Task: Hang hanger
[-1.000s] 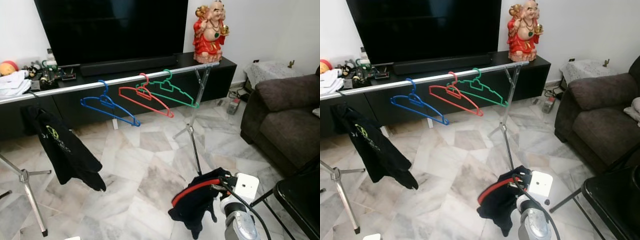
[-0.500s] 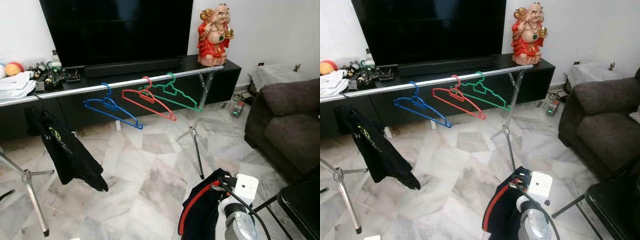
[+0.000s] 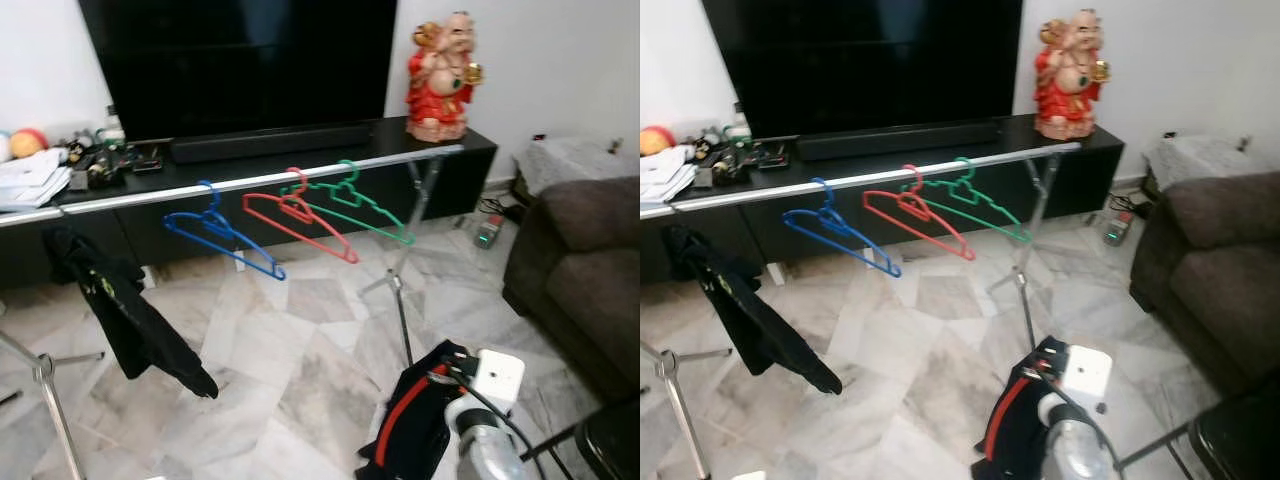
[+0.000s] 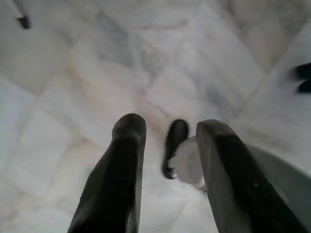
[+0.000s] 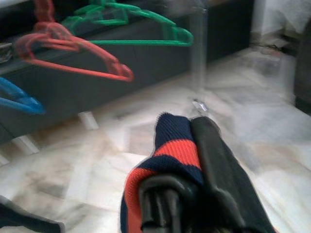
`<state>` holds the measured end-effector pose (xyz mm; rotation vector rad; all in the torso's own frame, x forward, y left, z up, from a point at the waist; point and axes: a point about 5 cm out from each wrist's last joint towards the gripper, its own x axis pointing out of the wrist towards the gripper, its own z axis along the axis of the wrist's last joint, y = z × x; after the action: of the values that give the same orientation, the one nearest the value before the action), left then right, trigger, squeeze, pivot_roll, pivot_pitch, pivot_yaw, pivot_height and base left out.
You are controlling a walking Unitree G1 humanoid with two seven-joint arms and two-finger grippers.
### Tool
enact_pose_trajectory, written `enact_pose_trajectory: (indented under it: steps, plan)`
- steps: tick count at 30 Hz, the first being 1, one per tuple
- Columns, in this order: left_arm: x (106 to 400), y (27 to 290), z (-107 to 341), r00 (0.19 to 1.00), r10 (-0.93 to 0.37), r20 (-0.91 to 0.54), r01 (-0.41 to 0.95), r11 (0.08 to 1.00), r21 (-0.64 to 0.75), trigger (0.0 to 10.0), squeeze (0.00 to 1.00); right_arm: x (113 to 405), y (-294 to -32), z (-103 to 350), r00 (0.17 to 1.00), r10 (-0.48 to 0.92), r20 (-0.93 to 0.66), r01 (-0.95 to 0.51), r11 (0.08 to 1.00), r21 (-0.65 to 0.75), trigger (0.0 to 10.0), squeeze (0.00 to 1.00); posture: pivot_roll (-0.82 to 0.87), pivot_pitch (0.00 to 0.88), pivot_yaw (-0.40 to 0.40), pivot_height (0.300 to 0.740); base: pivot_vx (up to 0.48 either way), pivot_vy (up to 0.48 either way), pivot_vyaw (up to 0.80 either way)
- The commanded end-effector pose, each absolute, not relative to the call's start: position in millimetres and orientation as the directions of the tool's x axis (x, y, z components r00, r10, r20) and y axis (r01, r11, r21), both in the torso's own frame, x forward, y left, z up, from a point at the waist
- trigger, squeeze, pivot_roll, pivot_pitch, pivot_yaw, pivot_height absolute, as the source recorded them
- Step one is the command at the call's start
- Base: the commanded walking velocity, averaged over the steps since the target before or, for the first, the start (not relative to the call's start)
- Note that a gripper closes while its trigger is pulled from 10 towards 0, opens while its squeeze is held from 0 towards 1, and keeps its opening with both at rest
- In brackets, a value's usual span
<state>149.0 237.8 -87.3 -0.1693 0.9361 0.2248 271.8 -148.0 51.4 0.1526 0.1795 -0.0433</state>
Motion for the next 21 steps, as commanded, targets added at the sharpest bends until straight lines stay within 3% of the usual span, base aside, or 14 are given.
enact_pose_trajectory:
  steps: [1,9,14,21]
  plan:
    - [150.7,230.4,-88.7,0.569,0.090,-0.817,-0.242,0.968,-0.062,10.0,0.00,271.6,-157.5,55.0,0.985,-0.058,-0.160,0.080,0.987,0.137,10.0,0.00,0.09,0.018,0.024,0.740,0.319,0.000,0.00]
    - [149.8,230.8,-88.9,0.568,0.091,-0.818,-0.244,0.968,-0.062,10.0,0.00,271.1,-156.0,55.5,0.987,-0.047,-0.155,0.067,0.990,0.127,10.0,0.00,0.09,0.029,0.021,0.740,0.318,0.000,0.00]
    - [148.9,231.2,-89.2,0.564,0.096,-0.820,-0.246,0.968,-0.057,10.0,0.00,270.7,-155.5,55.6,0.987,-0.041,-0.154,0.060,0.991,0.121,10.0,0.00,0.09,0.031,0.020,0.740,0.313,0.000,0.51]
    - [148.6,232.1,-89.2,0.563,0.109,-0.819,-0.255,0.966,-0.048,10.0,0.00,270.8,-154.1,55.1,0.988,-0.029,-0.154,0.046,0.993,0.111,10.0,0.00,0.09,0.032,0.019,0.740,0.000,0.000,0.76]
